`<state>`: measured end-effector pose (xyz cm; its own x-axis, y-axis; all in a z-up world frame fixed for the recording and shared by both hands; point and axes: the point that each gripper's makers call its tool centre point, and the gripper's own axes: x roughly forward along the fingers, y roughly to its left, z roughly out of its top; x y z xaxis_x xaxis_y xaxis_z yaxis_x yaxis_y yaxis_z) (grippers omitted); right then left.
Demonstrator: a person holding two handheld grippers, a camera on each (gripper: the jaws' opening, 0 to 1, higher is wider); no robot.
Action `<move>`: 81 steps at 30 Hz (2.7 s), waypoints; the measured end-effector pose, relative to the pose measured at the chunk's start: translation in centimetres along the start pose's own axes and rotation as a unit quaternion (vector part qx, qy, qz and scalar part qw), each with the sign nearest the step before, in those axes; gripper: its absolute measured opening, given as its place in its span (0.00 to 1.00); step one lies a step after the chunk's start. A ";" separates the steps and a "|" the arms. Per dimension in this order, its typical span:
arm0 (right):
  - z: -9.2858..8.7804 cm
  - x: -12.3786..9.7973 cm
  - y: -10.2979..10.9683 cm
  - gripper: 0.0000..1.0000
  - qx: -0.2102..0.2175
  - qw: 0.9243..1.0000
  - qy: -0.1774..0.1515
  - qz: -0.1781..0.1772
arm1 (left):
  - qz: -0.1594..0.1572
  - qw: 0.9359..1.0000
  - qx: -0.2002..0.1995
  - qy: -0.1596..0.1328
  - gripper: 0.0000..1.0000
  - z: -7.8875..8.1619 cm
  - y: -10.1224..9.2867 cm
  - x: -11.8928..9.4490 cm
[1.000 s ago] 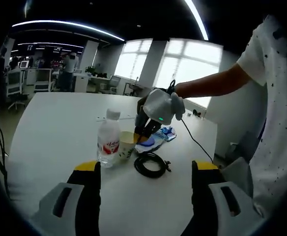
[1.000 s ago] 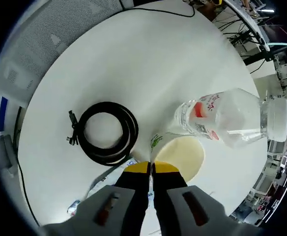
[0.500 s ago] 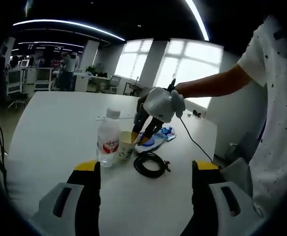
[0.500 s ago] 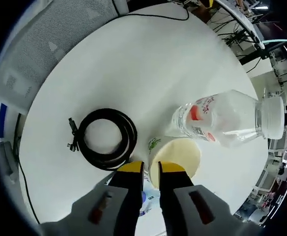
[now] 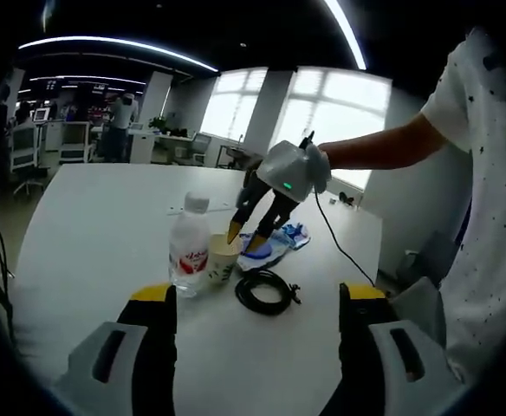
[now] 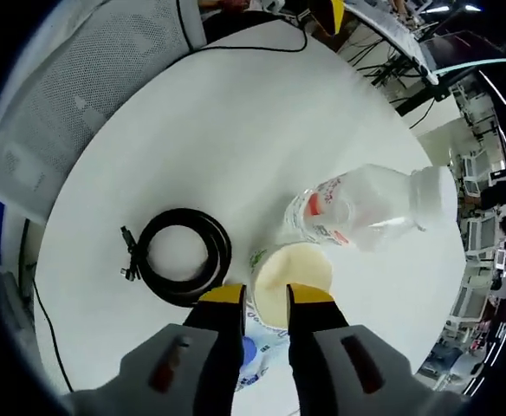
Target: Arrange the tabletop items into an orderly group along one side of the table until the central work area is clear of visible clutter.
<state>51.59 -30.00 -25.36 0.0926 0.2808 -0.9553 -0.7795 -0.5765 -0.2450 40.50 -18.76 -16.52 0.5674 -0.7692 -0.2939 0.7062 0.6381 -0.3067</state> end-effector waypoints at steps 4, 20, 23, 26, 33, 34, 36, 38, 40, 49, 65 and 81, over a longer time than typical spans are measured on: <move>0.1 -0.7 -0.3 0.21 0.022 1.000 -0.012 -0.016 | -0.001 1.000 0.003 0.002 0.78 0.1 0.0 0.1; 0.1 -3.1 -0.8 0.26 0.135 0.986 -0.056 -0.075 | -0.011 1.000 0.019 0.009 0.78 1.1 -0.5 0.9; 0.0 -3.8 -0.7 0.26 0.164 0.980 -0.067 -0.094 | -0.013 1.000 0.022 0.011 0.78 1.2 -0.6 1.2; -0.4 -4.2 -0.4 0.27 0.189 0.974 -0.076 -0.103 | -0.016 0.999 0.026 0.012 0.78 1.5 -0.9 1.5; -1.2 -5.6 0.3 0.29 0.279 0.945 -0.105 -0.136 | -0.024 0.999 0.038 0.024 0.78 1.7 -1.4 2.6; -1.3 -5.8 0.4 0.29 0.287 0.941 -0.107 -0.141 | -0.024 0.999 0.041 0.027 0.78 1.7 -1.5 2.7; -1.5 -6.0 0.8 0.29 0.305 0.935 -0.112 -0.146 | -0.028 0.998 0.042 0.028 0.78 1.8 -1.7 3.0; -1.9 -6.2 1.2 0.29 0.328 0.925 -0.112 -0.155 | -0.029 0.998 0.043 0.028 0.78 1.9 -1.8 3.3; -2.2 -6.4 1.5 0.28 0.356 0.912 -0.120 -0.162 | -0.033 0.998 0.045 0.031 0.78 2.0 -2.1 3.6; -2.9 -7.3 2.8 0.30 0.467 0.850 -0.150 -0.193 | -0.041 0.997 0.047 0.041 0.77 1.8 -3.1 5.0; -3.8 -5.7 6.3 0.33 0.614 0.744 -0.169 -0.203 | -0.041 0.997 0.043 0.056 0.77 1.2 -3.9 7.2; -4.8 -1.5 9.1 0.34 0.694 0.678 -0.146 -0.193 | -0.049 0.995 0.036 0.079 0.77 -0.8 -4.2 8.8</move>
<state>47.28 -39.32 -26.98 0.4877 0.4612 -0.7412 -0.5834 0.8038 0.1163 42.19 -28.21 -18.60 0.4251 -0.8090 -0.4060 0.7862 0.5523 -0.2774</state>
